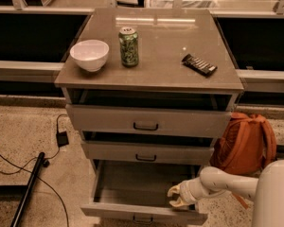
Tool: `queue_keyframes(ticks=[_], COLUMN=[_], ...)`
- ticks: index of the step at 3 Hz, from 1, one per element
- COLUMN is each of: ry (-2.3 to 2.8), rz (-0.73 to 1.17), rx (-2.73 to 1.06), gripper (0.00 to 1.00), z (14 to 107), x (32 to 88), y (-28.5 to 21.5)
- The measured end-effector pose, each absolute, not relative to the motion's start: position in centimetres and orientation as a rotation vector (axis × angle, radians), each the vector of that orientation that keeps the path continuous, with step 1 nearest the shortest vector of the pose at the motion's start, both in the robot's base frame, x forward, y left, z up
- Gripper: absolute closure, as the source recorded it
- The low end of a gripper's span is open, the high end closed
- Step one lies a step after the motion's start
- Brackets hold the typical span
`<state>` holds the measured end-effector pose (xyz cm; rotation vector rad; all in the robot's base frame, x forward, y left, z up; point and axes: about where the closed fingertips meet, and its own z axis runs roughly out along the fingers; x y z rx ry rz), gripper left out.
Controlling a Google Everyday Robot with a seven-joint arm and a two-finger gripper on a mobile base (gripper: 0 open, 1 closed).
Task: Open bottom drawer
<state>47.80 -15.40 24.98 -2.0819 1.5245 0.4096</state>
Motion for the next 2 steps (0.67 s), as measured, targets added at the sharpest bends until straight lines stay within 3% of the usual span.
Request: queue_keyframes(ticks=[1,2], ry=[1.547,1.593], rz=[0.384,0.395], rx=[-2.017,-1.997], gripper=[0.96,1.00], z=[20.4,16.3], x=[51.5,52.6], y=[-15.3,-15.9])
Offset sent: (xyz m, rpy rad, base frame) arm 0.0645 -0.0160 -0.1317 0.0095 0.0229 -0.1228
